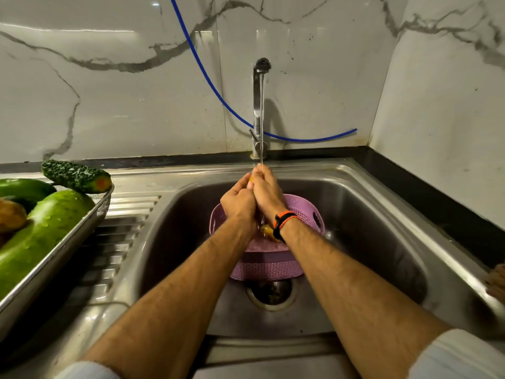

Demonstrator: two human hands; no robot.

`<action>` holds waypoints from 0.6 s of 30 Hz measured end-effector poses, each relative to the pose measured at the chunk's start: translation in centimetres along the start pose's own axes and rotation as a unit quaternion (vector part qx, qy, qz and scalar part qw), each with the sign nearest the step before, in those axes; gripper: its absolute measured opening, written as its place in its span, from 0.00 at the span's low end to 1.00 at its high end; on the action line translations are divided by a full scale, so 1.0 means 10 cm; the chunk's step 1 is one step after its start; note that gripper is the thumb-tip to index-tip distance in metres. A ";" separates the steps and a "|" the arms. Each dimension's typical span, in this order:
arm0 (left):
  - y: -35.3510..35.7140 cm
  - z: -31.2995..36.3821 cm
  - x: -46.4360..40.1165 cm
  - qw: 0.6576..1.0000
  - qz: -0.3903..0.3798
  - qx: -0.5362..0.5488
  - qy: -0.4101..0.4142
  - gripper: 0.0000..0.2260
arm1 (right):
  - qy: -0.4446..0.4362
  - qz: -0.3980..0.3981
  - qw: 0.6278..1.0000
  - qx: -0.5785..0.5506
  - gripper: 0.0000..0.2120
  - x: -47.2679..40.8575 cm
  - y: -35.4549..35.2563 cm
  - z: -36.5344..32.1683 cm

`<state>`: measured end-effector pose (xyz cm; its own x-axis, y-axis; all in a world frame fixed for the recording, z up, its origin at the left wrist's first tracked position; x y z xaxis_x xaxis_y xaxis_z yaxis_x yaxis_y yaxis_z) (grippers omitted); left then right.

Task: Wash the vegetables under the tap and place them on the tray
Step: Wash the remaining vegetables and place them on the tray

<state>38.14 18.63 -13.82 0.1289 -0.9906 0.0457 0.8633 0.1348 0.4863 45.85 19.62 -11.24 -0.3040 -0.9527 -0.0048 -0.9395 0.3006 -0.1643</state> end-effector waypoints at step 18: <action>0.02 0.13 0.00 0.999 -0.017 -0.022 0.019 0.19 | 0.020 0.022 1.000 -0.006 0.16 -0.02 -0.03 0.00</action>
<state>37.64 18.61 -12.57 0.1171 -0.9931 -0.0038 0.8881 0.1030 0.4479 46.25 19.75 -11.21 -0.3515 -0.9358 0.0269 -0.9265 0.3435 -0.1535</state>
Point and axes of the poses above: each hand's wrist, its own x-axis away from the middle knuckle, its own y-axis out of the palm, z = x × y, the point moved 7 cm from there along -x, towards the middle knuckle, and after that the axes turned 8 degrees about y, right-handed, at the moved point
